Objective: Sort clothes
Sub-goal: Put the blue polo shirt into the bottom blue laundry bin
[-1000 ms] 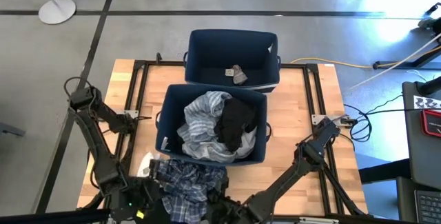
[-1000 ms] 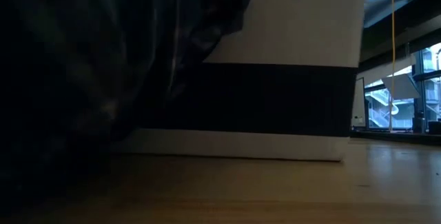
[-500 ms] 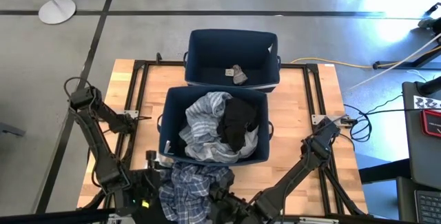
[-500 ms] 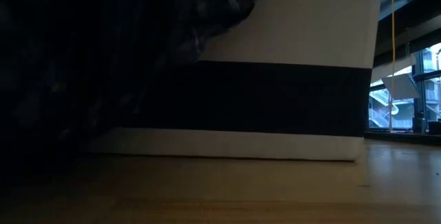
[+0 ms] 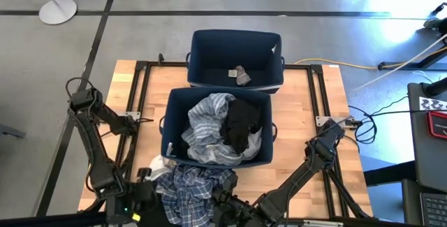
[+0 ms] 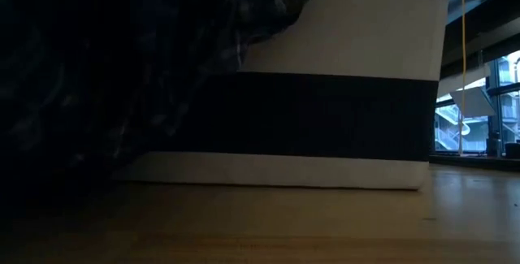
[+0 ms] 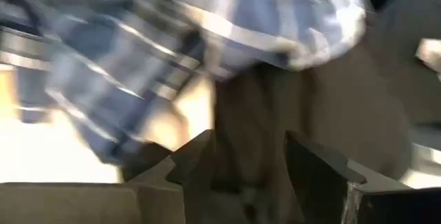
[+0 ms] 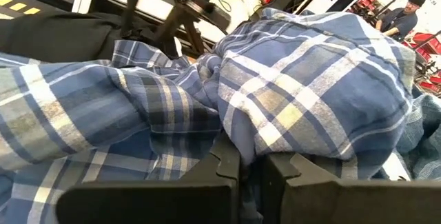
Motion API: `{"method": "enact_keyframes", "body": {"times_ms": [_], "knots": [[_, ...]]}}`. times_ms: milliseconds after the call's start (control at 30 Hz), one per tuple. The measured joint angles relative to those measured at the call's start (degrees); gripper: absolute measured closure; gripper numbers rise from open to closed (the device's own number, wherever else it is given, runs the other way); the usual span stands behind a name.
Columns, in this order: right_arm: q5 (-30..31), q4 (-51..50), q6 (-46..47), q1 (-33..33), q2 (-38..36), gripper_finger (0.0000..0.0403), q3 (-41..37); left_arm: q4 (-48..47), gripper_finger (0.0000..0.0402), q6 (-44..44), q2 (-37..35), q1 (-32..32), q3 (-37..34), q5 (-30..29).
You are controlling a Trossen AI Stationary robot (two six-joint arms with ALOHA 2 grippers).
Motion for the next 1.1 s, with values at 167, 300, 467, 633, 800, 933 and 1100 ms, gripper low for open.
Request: {"method": "enact_keyframes", "body": {"times_ms": [167, 300, 467, 633, 800, 933, 1100], "knots": [[0.1, 0.0, 0.1, 0.0, 0.0, 0.0379, 0.0, 6.6, 0.0236, 1.9, 0.1, -2.3, -0.4, 1.5], [0.1, 0.2, 0.1, 0.0, 0.0, 0.0379, 0.0, 16.6, 0.0236, 2.3, 0.4, -2.0, -6.2, 2.4], [0.1, 0.6, 0.1, 0.0, 0.0, 0.0378, 0.0, 21.4, 0.0236, -3.1, 0.5, -0.2, -14.9, 3.1], [0.2, 4.3, -2.4, 0.1, 0.0, 0.0378, 0.0, 21.5, 0.0236, -8.1, 0.2, 1.8, -20.5, 2.6], [0.3, 11.7, -10.8, 1.0, -0.1, 0.0377, 0.0, 21.6, 0.0236, -10.0, 0.0, 3.8, -23.0, 1.7], [1.0, 12.8, -13.7, 1.7, -1.7, 0.0377, -0.1, 22.0, 0.0236, -8.7, 0.2, 4.0, -23.4, -0.8], [2.5, 15.1, -18.2, 1.9, -4.3, 0.0377, 0.0, 22.6, 0.0236, -7.7, 0.3, 4.2, -23.5, -1.5]]}}
